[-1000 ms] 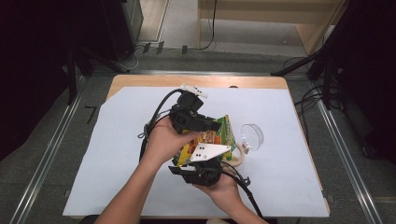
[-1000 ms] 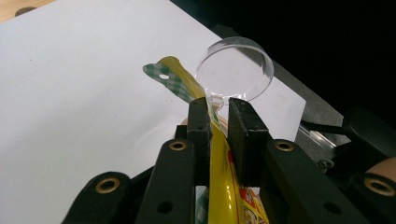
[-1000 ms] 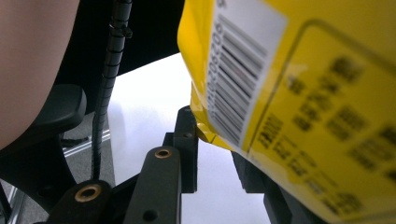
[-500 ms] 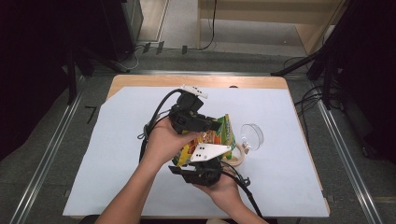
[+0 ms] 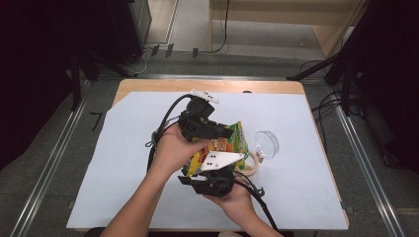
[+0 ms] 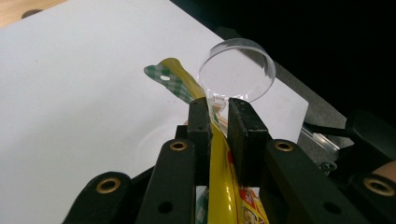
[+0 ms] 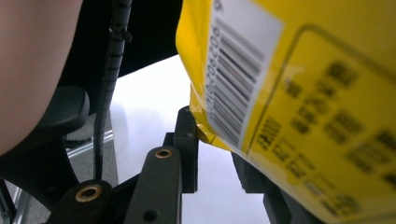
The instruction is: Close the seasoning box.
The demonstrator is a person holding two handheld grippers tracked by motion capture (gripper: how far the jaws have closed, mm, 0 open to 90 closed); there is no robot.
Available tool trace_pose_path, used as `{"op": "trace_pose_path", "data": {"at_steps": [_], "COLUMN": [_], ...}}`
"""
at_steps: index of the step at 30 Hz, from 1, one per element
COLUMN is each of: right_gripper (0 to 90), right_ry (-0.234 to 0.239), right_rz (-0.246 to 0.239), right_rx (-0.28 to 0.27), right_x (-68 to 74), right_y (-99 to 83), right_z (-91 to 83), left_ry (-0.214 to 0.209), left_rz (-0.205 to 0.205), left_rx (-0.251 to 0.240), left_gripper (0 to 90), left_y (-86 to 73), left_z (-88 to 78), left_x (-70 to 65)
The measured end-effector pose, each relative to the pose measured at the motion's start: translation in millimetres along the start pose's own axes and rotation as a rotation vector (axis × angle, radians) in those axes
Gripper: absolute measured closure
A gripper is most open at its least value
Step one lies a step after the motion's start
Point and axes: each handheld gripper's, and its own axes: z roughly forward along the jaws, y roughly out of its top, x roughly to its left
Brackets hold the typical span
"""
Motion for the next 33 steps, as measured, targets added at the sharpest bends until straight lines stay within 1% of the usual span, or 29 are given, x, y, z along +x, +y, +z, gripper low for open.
{"op": "trace_pose_path", "data": {"at_steps": [4,8,12,14,18,22,33], "right_gripper": [74.4,74.3,74.1,74.2,74.4,74.6,74.7], "right_ry": [0.004,0.003,0.004,0.001,0.0,-0.007,-0.007], "right_rz": [0.017,0.023,0.03,0.029,0.024,0.005,0.003], "right_rx": [-0.01,0.001,0.006,0.012,0.014,0.018,0.012], "right_x": [-1.6,-2.3,-2.3,-2.2,-2.2,-3.1,-3.4], "right_y": [1.3,1.4,1.8,1.5,1.6,0.9,1.3], "right_z": [-0.8,-1.5,-0.3,0.2,-0.5,-0.5,-1.2], "left_ry": [0.0,-0.023,-0.041,-0.052,-0.05,-0.04,-0.025], "left_rz": [-0.007,-0.019,-0.051,-0.058,-0.051,-0.041,-0.023], "left_rx": [0.002,0.008,0.015,0.015,0.018,0.013,0.007], "left_gripper": [79.8,79.6,79.5,79.3,79.0,78.8,78.8], "left_y": [2.8,2.8,2.3,1.9,2.3,2.3,2.8], "left_z": [1.8,3.5,4.9,5.5,5.7,5.5,4.6], "left_x": [1.7,6.5,13.7,15.3,14.0,12.2,7.2]}}
